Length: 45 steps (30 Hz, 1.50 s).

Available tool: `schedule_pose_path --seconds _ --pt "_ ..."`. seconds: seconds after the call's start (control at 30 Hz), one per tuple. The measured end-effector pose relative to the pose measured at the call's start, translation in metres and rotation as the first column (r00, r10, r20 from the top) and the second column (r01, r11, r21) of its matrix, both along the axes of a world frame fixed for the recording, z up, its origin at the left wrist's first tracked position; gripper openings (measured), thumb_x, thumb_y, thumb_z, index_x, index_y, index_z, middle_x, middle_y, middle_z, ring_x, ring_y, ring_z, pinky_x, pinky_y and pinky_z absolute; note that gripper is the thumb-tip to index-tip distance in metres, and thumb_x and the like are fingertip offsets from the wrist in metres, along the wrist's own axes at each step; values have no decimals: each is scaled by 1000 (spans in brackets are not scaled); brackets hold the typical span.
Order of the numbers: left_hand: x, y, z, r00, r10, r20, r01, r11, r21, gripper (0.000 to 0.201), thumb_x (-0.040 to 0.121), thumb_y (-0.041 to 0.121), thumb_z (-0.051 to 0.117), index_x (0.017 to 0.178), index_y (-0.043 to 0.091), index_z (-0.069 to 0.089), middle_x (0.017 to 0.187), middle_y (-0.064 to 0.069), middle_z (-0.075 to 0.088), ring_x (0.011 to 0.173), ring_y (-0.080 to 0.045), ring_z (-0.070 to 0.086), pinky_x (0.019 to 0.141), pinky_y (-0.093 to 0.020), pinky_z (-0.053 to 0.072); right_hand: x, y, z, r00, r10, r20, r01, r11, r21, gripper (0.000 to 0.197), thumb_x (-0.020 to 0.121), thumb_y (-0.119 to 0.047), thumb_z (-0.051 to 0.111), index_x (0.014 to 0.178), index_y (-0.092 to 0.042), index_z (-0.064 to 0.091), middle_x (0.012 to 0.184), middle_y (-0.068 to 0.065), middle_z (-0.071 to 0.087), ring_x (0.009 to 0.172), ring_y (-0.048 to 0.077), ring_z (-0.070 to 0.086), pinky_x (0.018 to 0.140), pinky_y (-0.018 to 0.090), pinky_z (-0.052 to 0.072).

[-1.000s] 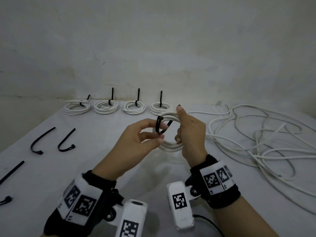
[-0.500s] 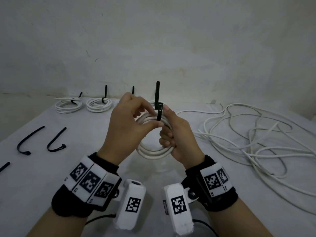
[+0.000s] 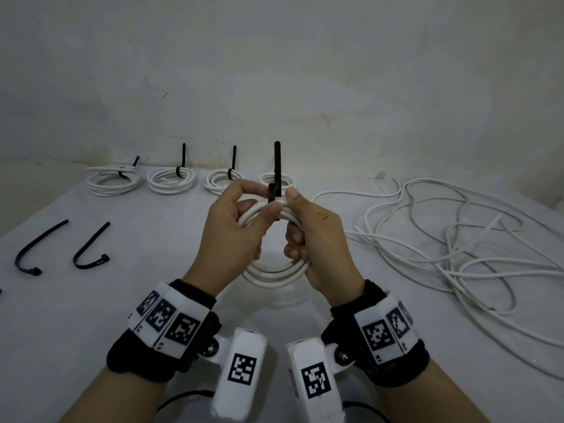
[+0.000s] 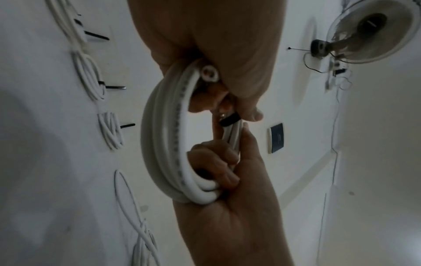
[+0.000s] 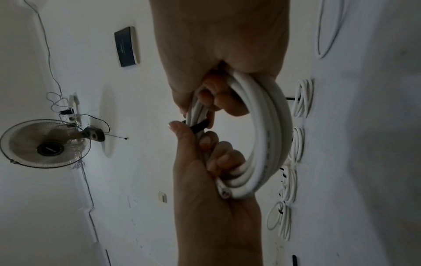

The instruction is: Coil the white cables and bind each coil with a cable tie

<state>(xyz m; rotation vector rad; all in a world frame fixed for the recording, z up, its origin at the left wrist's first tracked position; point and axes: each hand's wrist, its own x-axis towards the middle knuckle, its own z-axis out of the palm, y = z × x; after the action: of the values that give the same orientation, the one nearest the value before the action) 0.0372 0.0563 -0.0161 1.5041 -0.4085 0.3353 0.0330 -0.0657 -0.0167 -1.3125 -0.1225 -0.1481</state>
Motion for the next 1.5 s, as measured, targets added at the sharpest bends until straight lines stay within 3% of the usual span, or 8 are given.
schedule_pose_path --seconds 0.17,0.37,0.53,0.8,0.93,1.17,1.37,1.5 --pt "-3 7 -1 999 -34 -41 33 999 -25 24 72 37 63 86 22 52 65 -17 63 33 -10 36 34 -21 35 1 -2 -2 999 52 -6 -53 996 -78 34 94 -35 54 73 -13 71 57 4 53 45 12 43 46 23 43" --pt "-3 11 -1 982 -164 -92 163 986 -20 25 73 30 62 85 10 51 53 3 61 32 -9 32 34 -19 31 5 -15 4 999 43 31 -40 995 -89 18 89 -18 61 95 -4 72 90 19 70 81 25 66 75 32 55" --pt "-6 7 -3 968 -215 -127 219 976 12 31 73 29 61 93 8 51 59 0 65 33 -9 32 35 -19 31 6 -24 8 975 -88 205 84 996 27 21 81 5 66 98 -8 65 77 13 71 71 25 70 65 34 58" --pt "-9 10 1 985 -171 -15 171 984 43 23 77 30 61 98 28 51 51 3 57 33 -11 32 37 -20 33 7 -26 7 912 -91 399 205 945 -255 24 78 12 67 75 -11 69 69 4 69 65 20 68 63 28 56" --pt "-8 11 -1 984 -177 -25 178 983 53 15 75 33 64 88 37 57 50 1 52 34 -12 32 37 -20 32 8 -28 5 911 -22 413 168 932 -321 24 78 10 69 79 -13 72 76 17 71 70 33 69 69 41 59" --pt "-8 10 -1 982 -179 -62 181 983 41 10 74 35 64 81 39 57 51 -4 47 34 -13 30 37 -20 31 11 -29 2 910 3 414 136 942 -307 20 76 8 71 80 -12 72 76 20 70 70 34 69 69 41 59" --pt "-7 9 -3 978 -176 -110 183 981 59 19 77 33 62 88 22 52 49 -2 44 34 -12 27 37 -17 29 13 -27 -1 899 -3 438 155 937 -312 15 73 -3 68 77 -17 72 75 13 71 73 33 69 71 42 58" --pt "-11 5 0 985 -169 -38 171 983 70 26 78 33 63 101 31 52 51 -13 45 34 -12 28 36 -19 31 11 -30 2 896 10 443 154 930 -332 26 77 7 67 77 -18 72 71 1 71 69 22 69 69 31 57"
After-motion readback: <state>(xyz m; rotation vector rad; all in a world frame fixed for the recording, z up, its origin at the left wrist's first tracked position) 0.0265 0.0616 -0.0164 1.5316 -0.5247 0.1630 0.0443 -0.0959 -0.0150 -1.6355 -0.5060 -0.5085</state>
